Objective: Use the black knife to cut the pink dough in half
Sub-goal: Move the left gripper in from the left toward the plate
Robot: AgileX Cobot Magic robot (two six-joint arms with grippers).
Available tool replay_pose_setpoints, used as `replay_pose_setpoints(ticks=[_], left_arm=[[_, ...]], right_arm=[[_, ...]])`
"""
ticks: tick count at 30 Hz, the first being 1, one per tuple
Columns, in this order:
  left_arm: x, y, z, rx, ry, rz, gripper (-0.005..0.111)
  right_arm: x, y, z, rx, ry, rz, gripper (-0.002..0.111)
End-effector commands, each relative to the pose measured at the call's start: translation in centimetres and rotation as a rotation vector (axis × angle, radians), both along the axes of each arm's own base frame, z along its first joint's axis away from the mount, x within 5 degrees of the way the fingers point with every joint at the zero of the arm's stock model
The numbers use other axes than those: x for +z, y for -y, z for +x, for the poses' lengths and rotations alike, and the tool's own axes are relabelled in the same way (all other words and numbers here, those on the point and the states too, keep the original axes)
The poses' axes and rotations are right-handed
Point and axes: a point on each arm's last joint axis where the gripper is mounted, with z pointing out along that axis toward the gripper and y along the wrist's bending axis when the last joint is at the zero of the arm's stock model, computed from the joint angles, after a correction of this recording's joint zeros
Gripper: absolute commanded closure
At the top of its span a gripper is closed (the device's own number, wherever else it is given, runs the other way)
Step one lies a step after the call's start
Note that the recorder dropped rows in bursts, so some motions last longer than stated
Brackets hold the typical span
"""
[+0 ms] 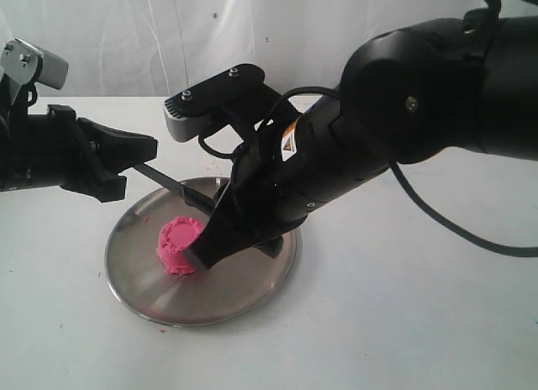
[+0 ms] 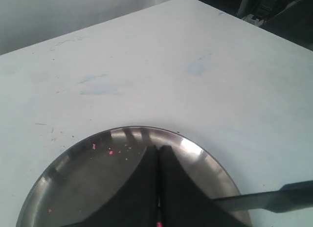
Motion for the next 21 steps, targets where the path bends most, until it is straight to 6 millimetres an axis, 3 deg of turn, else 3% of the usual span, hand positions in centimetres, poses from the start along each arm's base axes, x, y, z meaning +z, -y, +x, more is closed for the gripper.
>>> replay_pose_setpoints(ticks=[1,10,15,21], left_arm=[[0.1,0.2,0.1,-0.017,0.02,-0.005,0.107],[5.1,0.4,-0.6,-0.045,0.201,-0.038,0.107],[6.2,0.1,-1.2,-0.015,0.228,-0.037,0.107],[5.7,0.0,-1.4,-0.012,0.168,-0.011,0.107]], right_arm=[[0.7,-0.1,0.1,0.005,0.035,0.028,0.108],[0.6,0.1,0.3,0.021,0.075,-0.011,0.108],[-0.3,-0.3,0.8,0.012,0.061,-0.024,0.108],[-1.8,-0.9,1.4,0.002,0.043,-0.048,0.108]])
